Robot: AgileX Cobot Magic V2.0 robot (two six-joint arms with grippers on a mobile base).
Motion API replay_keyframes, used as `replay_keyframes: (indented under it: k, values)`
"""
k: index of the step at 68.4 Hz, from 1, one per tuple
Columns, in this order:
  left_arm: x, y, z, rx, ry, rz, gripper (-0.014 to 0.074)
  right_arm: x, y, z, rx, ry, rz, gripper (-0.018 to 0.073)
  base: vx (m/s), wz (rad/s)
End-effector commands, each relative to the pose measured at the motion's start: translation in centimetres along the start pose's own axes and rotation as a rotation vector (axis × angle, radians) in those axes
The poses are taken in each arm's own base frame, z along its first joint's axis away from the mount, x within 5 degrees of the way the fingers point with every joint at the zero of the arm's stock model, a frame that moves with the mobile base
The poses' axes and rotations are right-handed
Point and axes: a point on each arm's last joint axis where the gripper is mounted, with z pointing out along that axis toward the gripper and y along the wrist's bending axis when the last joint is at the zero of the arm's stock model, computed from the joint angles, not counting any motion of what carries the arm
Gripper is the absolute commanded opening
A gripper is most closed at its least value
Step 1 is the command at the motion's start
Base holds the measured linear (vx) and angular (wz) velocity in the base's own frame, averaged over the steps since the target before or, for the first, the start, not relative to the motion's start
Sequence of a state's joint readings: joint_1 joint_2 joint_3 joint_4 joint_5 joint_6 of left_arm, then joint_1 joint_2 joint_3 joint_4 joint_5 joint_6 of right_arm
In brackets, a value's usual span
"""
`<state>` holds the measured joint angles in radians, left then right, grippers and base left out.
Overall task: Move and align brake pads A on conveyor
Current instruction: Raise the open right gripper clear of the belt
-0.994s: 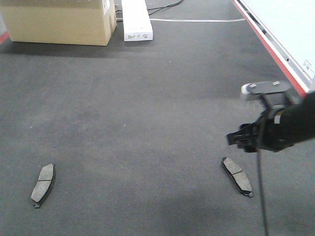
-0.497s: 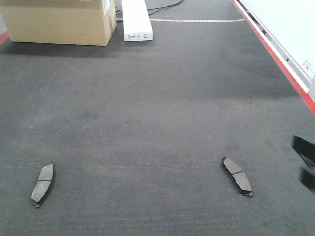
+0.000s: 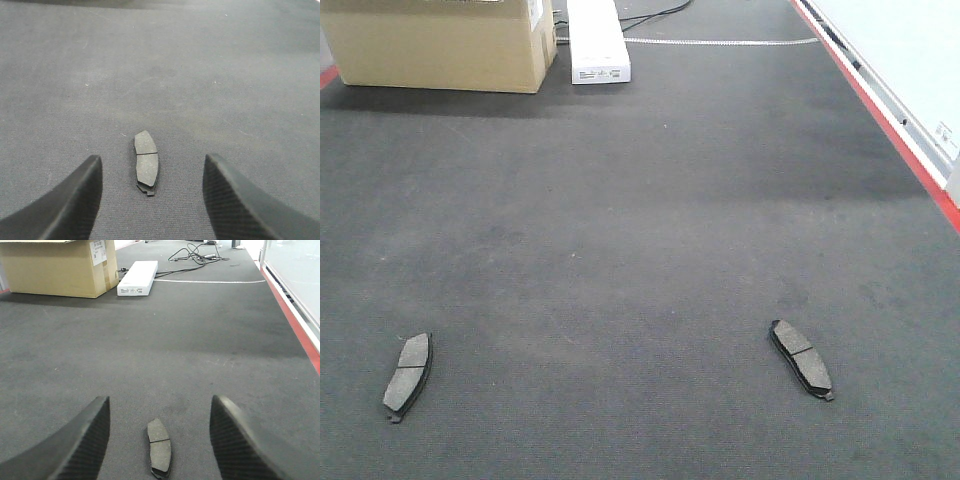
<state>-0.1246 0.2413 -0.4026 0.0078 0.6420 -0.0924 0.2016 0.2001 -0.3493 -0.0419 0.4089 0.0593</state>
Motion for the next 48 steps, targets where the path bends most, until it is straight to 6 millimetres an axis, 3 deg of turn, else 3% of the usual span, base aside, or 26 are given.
replay_keyframes:
  k: [1,48]
  values:
    - [-1.35,-0.19,-0.28,0.017,-0.090,-0.007,0.0433,-1.40,0.01,-0.16,0.001,-0.086,-0.018,0.0432,0.00,0.00]
    - [-1.35,-0.19,-0.28,0.017,-0.090,-0.007,0.0433,-1.42,0.02,-0.17,0.000,-0.089,-0.018,0.0432,-0.01,0.02]
